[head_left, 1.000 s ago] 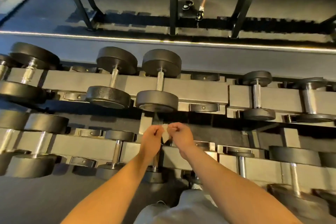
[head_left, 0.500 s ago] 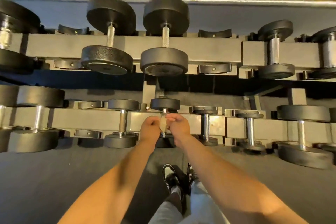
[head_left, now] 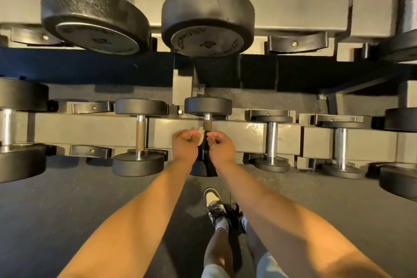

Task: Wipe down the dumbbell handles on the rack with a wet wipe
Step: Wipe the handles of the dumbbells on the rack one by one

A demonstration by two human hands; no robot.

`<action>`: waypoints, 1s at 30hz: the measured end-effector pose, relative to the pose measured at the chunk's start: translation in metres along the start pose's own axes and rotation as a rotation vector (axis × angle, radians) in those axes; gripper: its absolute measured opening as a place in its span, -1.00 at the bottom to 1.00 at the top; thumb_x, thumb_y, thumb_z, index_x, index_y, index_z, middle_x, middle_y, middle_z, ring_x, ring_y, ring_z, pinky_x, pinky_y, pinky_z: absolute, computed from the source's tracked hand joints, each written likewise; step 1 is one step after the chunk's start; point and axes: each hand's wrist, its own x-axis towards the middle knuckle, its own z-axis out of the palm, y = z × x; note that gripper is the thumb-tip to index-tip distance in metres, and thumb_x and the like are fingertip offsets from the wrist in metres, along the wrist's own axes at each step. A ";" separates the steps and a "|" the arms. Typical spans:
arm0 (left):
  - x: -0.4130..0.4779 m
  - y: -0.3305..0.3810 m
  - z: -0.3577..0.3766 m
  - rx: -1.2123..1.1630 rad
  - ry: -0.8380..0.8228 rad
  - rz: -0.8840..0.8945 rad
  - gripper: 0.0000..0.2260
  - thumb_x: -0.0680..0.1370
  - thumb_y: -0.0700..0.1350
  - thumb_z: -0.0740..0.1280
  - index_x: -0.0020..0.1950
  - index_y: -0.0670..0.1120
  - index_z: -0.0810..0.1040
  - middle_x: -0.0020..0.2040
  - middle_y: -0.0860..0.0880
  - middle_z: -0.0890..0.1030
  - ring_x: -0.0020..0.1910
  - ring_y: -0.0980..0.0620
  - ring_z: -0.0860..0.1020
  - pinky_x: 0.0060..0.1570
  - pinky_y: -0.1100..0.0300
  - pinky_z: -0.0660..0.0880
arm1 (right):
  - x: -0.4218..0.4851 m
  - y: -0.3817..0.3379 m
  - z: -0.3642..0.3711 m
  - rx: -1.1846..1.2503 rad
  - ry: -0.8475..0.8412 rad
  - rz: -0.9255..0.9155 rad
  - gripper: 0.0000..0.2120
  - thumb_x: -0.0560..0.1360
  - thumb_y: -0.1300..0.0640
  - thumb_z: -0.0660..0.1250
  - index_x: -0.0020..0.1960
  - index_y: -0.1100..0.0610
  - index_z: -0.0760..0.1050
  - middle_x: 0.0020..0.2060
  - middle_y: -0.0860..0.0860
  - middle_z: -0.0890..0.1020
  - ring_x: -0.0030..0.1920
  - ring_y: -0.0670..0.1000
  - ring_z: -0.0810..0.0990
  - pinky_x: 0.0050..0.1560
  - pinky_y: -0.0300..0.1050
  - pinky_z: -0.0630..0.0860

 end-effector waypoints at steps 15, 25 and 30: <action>0.037 -0.022 0.037 0.084 -0.011 0.255 -0.78 0.65 -0.21 0.29 0.23 -0.05 0.66 0.17 0.03 0.67 0.15 0.11 0.59 0.22 0.29 0.45 | 0.036 0.044 0.015 -0.185 0.089 -0.267 -0.75 0.62 0.25 0.25 0.25 0.11 0.58 0.12 0.04 0.56 0.04 -0.09 0.50 0.13 -0.27 0.40; 0.046 -0.015 0.040 0.071 -0.018 0.267 -0.78 0.66 -0.14 0.30 0.25 -0.01 0.66 0.15 0.09 0.66 0.12 0.17 0.59 0.10 0.53 0.41 | 0.040 0.051 0.014 -0.237 0.086 -0.328 -0.71 0.62 0.24 0.25 0.29 0.11 0.57 0.13 0.07 0.61 0.10 0.04 0.58 0.15 -0.23 0.43; 0.034 -0.031 0.027 0.169 -0.044 0.294 -0.80 0.64 -0.23 0.32 0.16 -0.06 0.70 0.10 0.04 0.69 0.08 0.15 0.61 0.04 0.61 0.38 | 0.034 0.050 0.012 -0.212 0.074 -0.319 -0.71 0.62 0.24 0.23 0.28 0.08 0.58 0.14 0.04 0.62 0.10 0.01 0.57 0.13 -0.24 0.43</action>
